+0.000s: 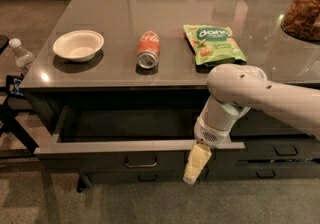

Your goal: Open top drawer

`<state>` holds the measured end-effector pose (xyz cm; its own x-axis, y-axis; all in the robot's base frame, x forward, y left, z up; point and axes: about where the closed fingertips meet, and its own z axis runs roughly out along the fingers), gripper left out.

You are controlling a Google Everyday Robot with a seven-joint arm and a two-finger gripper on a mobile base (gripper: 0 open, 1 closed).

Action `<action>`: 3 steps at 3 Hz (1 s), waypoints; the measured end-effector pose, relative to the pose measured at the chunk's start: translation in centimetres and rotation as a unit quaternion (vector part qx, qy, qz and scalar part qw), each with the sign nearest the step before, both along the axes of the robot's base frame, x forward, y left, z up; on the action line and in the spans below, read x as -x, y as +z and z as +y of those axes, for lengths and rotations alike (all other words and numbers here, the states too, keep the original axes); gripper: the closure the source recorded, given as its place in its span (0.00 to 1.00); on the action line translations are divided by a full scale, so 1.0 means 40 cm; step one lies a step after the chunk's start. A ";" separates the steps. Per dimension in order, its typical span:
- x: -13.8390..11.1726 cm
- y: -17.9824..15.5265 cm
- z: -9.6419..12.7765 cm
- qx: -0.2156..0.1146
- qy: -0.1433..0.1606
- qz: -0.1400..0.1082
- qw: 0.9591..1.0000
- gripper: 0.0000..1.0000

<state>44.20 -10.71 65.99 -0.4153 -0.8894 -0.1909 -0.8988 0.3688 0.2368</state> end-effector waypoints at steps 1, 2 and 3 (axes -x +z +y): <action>0.078 0.069 -0.057 0.011 -0.006 0.003 1.000 0.00; 0.079 0.072 -0.058 0.011 -0.006 0.002 1.000 0.00; 0.075 0.038 -0.054 0.004 -0.003 0.017 1.000 0.00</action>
Offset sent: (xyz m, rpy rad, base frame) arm -0.0459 -0.0369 0.0450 -0.0357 -0.0019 -0.0141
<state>41.22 -12.86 67.53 -0.4260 -0.8888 -0.1688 -0.8884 0.3757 0.2637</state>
